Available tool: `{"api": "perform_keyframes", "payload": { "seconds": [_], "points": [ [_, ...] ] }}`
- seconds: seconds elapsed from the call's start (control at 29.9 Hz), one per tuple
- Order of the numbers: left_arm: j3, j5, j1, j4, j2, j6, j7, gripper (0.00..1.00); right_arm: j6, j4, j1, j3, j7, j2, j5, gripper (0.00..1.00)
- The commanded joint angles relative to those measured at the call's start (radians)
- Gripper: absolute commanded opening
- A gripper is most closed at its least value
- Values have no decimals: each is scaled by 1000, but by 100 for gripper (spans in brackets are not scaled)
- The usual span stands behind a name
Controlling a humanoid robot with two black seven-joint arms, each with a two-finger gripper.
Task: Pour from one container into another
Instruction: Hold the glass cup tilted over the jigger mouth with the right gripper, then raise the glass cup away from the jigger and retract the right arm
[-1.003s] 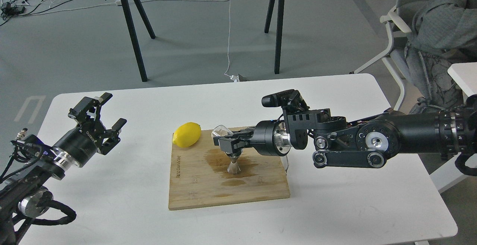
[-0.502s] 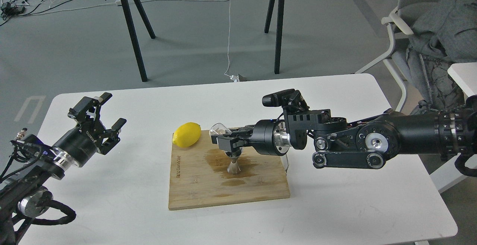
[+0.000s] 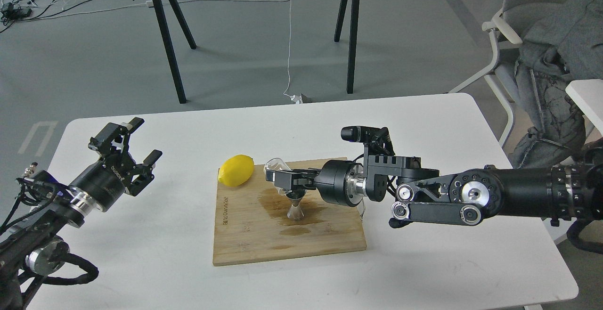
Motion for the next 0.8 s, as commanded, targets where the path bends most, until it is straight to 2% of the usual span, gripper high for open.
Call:
{"api": "perform_keyframes", "payload": {
  "seconds": [0.0, 0.17, 0.27, 0.77],
  "points": [
    [1, 0, -1, 6, -2, 0, 0, 99, -7, 0, -3, 6, 3, -7, 1, 36],
    [1, 0, -1, 7, -3, 0, 0, 99, -26, 0, -6, 59, 2, -13, 11, 36],
    [1, 0, -3, 7, -3, -2, 0, 99, -42, -3, -26, 140, 0, -13, 105, 36],
    [1, 9, -3, 7, -28, 0, 0, 99, -46, -84, -389, 1044, -9, 16, 1071, 37]
  ]
}}
